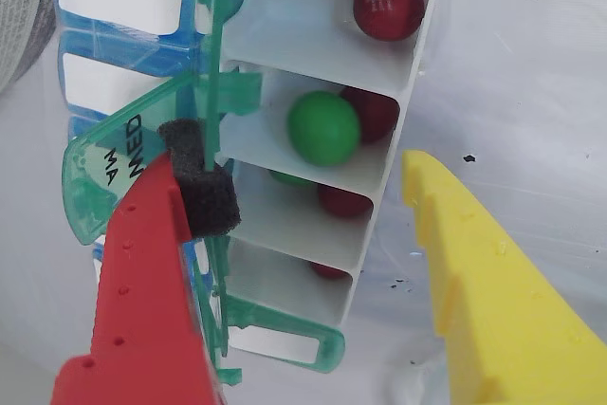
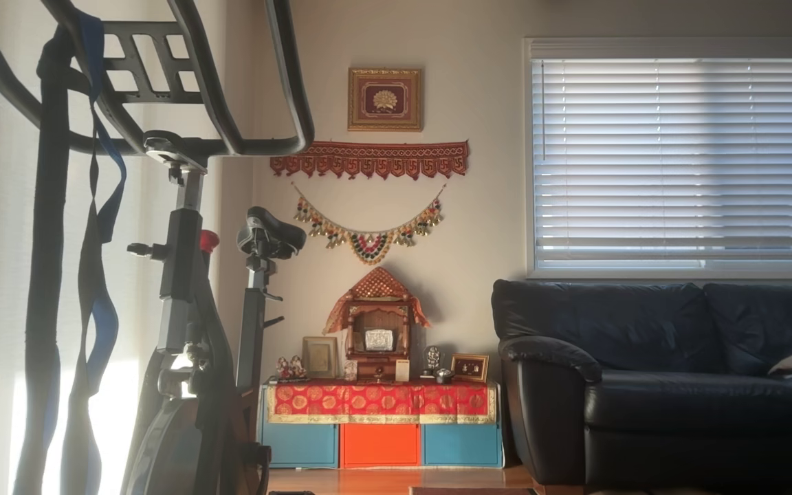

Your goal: Sort medicines into box.

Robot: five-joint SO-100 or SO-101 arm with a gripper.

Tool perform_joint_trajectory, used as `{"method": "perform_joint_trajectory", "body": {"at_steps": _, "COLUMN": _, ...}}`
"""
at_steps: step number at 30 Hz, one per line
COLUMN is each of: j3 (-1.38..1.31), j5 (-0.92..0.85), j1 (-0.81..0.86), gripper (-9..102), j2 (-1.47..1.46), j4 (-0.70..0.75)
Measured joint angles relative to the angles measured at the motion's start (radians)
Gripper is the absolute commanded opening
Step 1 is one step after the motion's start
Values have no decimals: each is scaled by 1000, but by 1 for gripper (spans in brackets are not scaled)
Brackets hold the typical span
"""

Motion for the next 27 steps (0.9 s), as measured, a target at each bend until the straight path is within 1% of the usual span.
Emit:
{"method": "perform_joint_trajectory", "body": {"at_steps": 3, "j3": 14, "j5": -17, "j1": 0, "gripper": 32, "j2": 20, "j4": 0}}
{"method": "perform_joint_trajectory", "body": {"at_steps": 6, "j3": 20, "j5": -44, "j1": 3, "gripper": 24, "j2": 40, "j4": 31}}
{"method": "perform_joint_trajectory", "body": {"at_steps": 8, "j3": 20, "j5": -72, "j1": 11, "gripper": 15, "j2": 57, "j4": 72}}
{"method": "perform_joint_trajectory", "body": {"at_steps": 10, "j3": 20, "j5": -107, "j1": 20, "gripper": 2, "j2": 83, "j4": 129}}
{"method": "perform_joint_trajectory", "body": {"at_steps": 13, "j3": 18, "j5": -143, "j1": 31, "gripper": 2, "j2": 120, "j4": 207}}
{"method": "perform_joint_trajectory", "body": {"at_steps": 16, "j3": 15, "j5": -193, "j1": 51, "gripper": 2, "j2": 144, "j4": 316}}
{"method": "perform_joint_trajectory", "body": {"at_steps": 19, "j3": 29, "j5": -278, "j1": 91, "gripper": 2, "j2": 202, "j4": 400}}
{"method": "perform_joint_trajectory", "body": {"at_steps": 22, "j3": 129, "j5": -364, "j1": 144, "gripper": 2, "j2": 327, "j4": 408}}
{"method": "perform_joint_trajectory", "body": {"at_steps": 27, "j3": 322, "j5": -479, "j1": 265, "gripper": 2, "j2": 534, "j4": 351}}
